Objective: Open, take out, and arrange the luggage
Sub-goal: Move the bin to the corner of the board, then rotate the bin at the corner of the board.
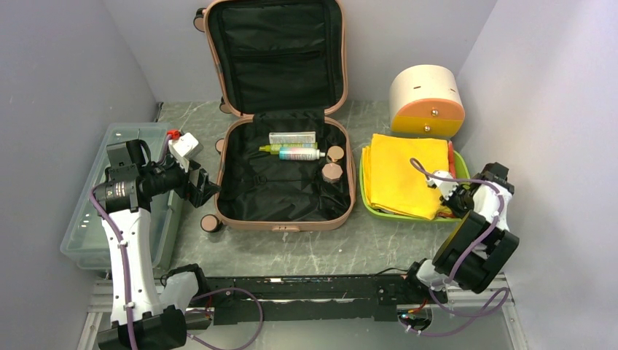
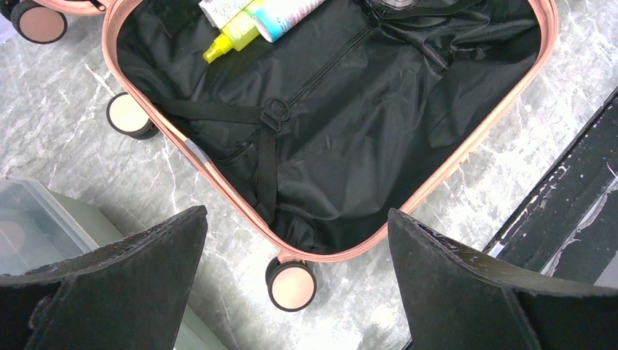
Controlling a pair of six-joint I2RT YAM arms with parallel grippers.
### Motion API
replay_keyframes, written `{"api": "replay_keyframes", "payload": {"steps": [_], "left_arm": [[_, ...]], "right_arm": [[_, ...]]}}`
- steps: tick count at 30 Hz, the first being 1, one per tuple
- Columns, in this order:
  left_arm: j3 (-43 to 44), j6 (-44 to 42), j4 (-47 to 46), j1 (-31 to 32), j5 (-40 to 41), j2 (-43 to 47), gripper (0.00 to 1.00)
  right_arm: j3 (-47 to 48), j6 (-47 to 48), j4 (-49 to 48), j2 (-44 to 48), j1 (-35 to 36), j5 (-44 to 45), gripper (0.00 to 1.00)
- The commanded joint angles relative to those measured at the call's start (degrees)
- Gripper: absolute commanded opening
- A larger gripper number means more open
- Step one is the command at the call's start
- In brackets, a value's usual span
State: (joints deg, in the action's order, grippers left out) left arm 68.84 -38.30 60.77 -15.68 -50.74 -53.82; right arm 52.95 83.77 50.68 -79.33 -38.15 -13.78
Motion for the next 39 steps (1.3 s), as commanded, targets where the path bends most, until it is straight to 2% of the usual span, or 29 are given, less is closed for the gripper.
{"api": "replay_keyframes", "payload": {"steps": [1,9,15,17,18,20,23,25,27,31,35,39], "left_arm": [[1.9,0.9,0.0,-0.3,-2.5,0.4,0.99],[2.2,1.3,-0.4,-0.3,-3.3,-0.2,0.99],[2.7,1.1,-0.1,-0.3,-4.0,-0.3,0.99],[2.5,1.2,-0.2,-0.3,-4.0,-0.1,0.99],[2.4,1.2,-0.3,-0.3,-3.9,0.1,0.99],[2.3,1.1,-0.2,-0.3,-3.8,0.3,0.99],[1.9,1.0,-0.3,-0.3,-3.7,0.9,0.99],[1.4,1.1,-0.7,-0.3,-3.7,1.2,0.99],[1.2,1.2,-0.9,-0.3,-3.9,1.3,0.99],[0.7,1.2,-1.2,-0.3,-3.8,1.2,1.0],[0.5,1.3,-1.5,-0.3,-3.8,1.2,1.0],[0.1,1.6,-1.9,-0.3,-3.8,1.2,0.99]], "right_arm": [[-6.1,11.5,12.3,6.3,-0.4,3.8,0.0],[-12.3,21.2,28.3,18.6,-0.3,5.0,0.0],[-5.5,20.7,34.7,21.7,-0.4,1.6,0.01],[-0.4,18.6,34.0,20.7,-0.4,-1.0,0.03],[2.4,16.4,33.4,19.8,-0.4,-2.4,0.09],[9.1,12.7,32.8,16.9,-0.4,-5.5,0.12],[18.3,6.2,31.1,10.4,-0.8,-10.3,0.23],[23.3,0.8,27.7,6.5,-0.8,-13.0,0.32],[27.3,-4.8,23.0,3.1,-0.8,-14.8,0.36],[32.0,-15.0,13.7,-2.4,-0.6,-18.3,0.42],[33.0,-21.1,6.4,-5.6,0.1,-21.8,0.49],[32.7,-24.2,0.7,-8.9,3.3,-19.4,0.51]]}}
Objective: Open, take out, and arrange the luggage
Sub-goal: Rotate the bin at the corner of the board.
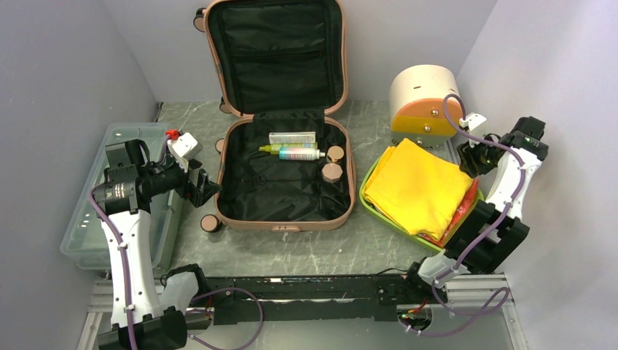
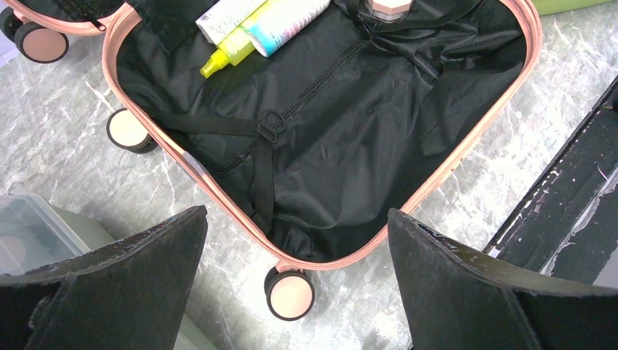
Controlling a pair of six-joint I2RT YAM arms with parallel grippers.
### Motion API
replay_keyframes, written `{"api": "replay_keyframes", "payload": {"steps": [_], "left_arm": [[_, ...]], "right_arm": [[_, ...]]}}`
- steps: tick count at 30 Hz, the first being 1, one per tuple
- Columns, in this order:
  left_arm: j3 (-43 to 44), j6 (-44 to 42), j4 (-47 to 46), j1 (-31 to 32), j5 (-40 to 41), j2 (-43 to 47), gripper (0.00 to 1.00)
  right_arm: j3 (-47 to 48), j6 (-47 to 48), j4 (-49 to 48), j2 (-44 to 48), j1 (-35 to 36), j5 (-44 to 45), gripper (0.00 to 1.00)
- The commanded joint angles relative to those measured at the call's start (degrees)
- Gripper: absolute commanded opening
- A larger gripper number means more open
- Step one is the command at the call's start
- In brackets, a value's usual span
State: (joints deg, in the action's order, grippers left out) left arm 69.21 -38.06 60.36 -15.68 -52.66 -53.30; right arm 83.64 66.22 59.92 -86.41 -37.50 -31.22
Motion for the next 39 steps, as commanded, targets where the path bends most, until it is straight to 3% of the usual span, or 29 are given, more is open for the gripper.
{"api": "replay_keyframes", "payload": {"steps": [1,9,15,24,33,39], "left_arm": [[-0.4,1.4,-1.6,-0.3,-1.8,0.7,0.99],[-1.0,1.7,-2.2,-0.3,-1.4,0.7,1.0],[-1.8,1.5,-2.5,-0.3,-0.8,1.3,0.99],[-2.1,1.7,-3.0,-0.3,-1.0,1.1,0.99],[-2.3,1.9,-3.1,-0.3,-1.0,1.4,0.99],[-2.1,2.2,-3.1,-0.3,-0.8,1.2,0.99]], "right_arm": [[2.3,-7.2,-9.4,-3.0,4.1,-0.9,0.51],[8.8,-13.1,-13.5,-14.0,10.4,5.9,0.5],[16.6,-8.9,-3.4,-22.6,11.5,4.3,0.48],[10.3,1.4,2.9,-23.1,12.9,3.4,0.49],[4.1,-2.6,-6.7,-23.7,13.8,9.4,0.53],[5.5,-3.4,-7.5,-22.6,13.9,8.1,0.48]]}}
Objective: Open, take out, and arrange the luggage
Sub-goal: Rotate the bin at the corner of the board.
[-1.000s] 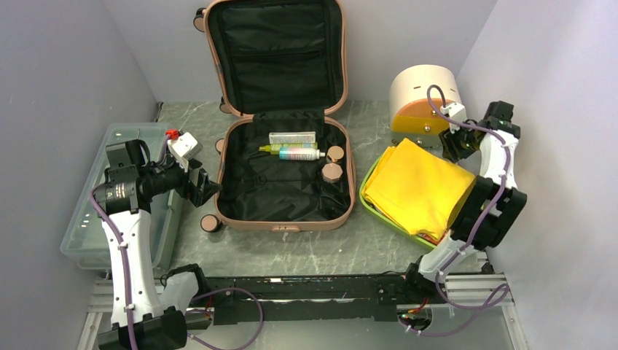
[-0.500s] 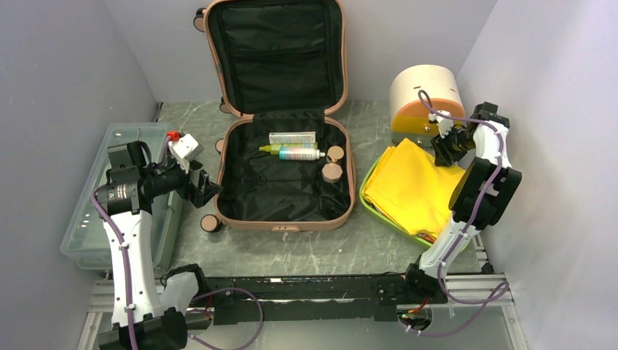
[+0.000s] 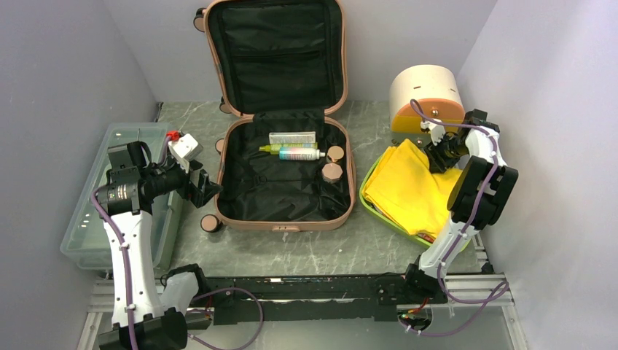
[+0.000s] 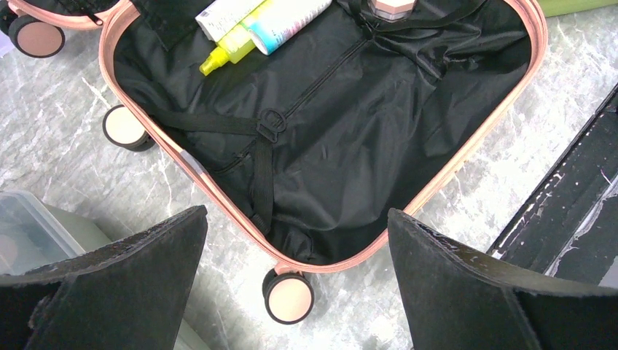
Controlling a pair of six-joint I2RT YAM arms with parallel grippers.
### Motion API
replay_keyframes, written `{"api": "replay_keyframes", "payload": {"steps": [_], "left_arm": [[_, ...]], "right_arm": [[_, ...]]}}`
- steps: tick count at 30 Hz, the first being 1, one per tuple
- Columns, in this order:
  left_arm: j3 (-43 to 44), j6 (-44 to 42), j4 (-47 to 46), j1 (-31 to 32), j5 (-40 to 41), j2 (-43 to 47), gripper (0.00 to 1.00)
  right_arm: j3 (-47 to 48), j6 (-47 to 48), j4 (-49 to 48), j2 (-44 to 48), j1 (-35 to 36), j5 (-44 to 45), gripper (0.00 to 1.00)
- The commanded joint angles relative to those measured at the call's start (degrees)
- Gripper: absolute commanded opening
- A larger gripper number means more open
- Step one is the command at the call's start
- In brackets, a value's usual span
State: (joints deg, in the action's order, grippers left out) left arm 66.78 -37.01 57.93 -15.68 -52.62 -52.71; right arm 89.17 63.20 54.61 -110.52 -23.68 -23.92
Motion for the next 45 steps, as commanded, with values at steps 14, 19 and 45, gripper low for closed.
{"api": "replay_keyframes", "payload": {"steps": [14,19,45], "left_arm": [[0.0,1.3,-0.9,-0.3,-0.9,0.9,1.0],[0.6,1.1,-0.5,-0.3,-1.1,0.6,0.99],[0.5,1.5,-0.4,-0.4,-1.8,1.8,1.0]], "right_arm": [[2.5,1.6,2.7,-2.5,0.2,0.9,0.3],[0.0,0.4,1.5,-1.1,0.1,2.1,0.0],[-26.6,-15.9,-18.2,23.8,-9.7,13.9,0.0]]}}
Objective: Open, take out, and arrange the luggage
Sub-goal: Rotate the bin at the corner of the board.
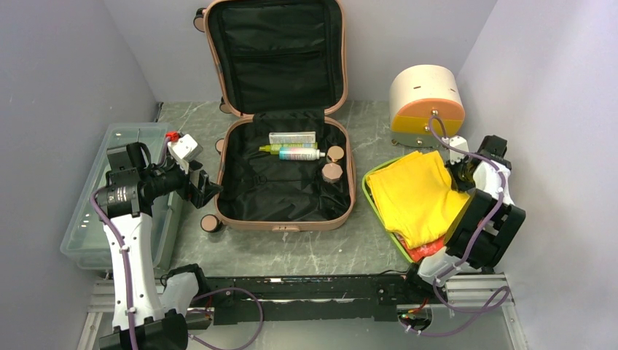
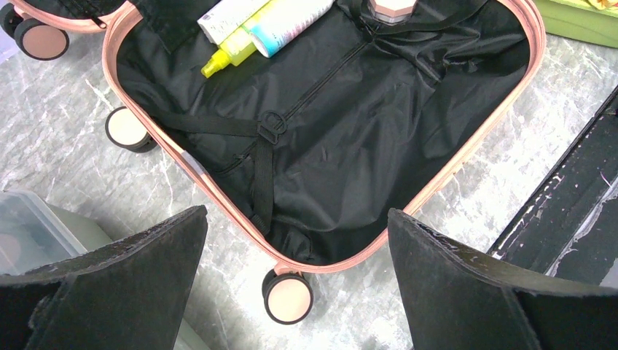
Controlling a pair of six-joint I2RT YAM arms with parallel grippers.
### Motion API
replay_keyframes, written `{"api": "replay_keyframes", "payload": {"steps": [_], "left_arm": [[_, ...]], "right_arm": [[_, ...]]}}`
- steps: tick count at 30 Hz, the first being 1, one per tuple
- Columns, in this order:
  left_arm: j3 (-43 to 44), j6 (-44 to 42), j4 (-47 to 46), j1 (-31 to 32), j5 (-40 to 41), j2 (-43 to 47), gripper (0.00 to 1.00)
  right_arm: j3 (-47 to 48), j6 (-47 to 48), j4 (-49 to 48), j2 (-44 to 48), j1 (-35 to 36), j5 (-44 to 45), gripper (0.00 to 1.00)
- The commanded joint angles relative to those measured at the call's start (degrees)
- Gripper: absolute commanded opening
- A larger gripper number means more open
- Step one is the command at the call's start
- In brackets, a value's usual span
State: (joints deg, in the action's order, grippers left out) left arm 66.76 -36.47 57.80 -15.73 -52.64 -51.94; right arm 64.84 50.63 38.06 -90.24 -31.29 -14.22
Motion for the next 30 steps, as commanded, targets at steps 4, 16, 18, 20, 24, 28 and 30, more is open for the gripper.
{"api": "replay_keyframes", "payload": {"steps": [4,16,18,20,24,28,30], "left_arm": [[0.2,0.7,-0.5,-0.4,-1.9,1.3,0.99],[-0.5,0.4,-0.7,-0.4,-2.6,2.2,1.0],[-0.7,0.4,-0.7,-0.4,-2.5,2.5,0.99],[-0.8,0.4,-0.7,-0.4,-2.3,2.8,0.99],[-0.9,0.7,-0.8,-0.4,-2.2,2.9,0.99],[-0.6,0.8,-0.8,-0.4,-2.3,2.6,0.99],[-0.5,0.8,-0.8,-0.5,-2.3,2.5,0.99]], "right_arm": [[-4.5,-3.2,-2.7,5.7,-4.2,4.6,0.0],[-6.7,0.2,-5.6,9.7,-13.8,4.2,0.0],[-5.5,0.4,-4.3,9.0,-14.4,3.4,0.0],[-4.6,0.8,-2.9,9.2,-14.5,2.1,0.01],[-2.8,1.7,0.3,13.3,-14.4,-2.7,0.38],[-0.6,3.8,4.3,21.4,-13.4,-10.1,0.48],[1.1,4.9,7.1,25.5,-11.9,-14.1,0.51]]}}
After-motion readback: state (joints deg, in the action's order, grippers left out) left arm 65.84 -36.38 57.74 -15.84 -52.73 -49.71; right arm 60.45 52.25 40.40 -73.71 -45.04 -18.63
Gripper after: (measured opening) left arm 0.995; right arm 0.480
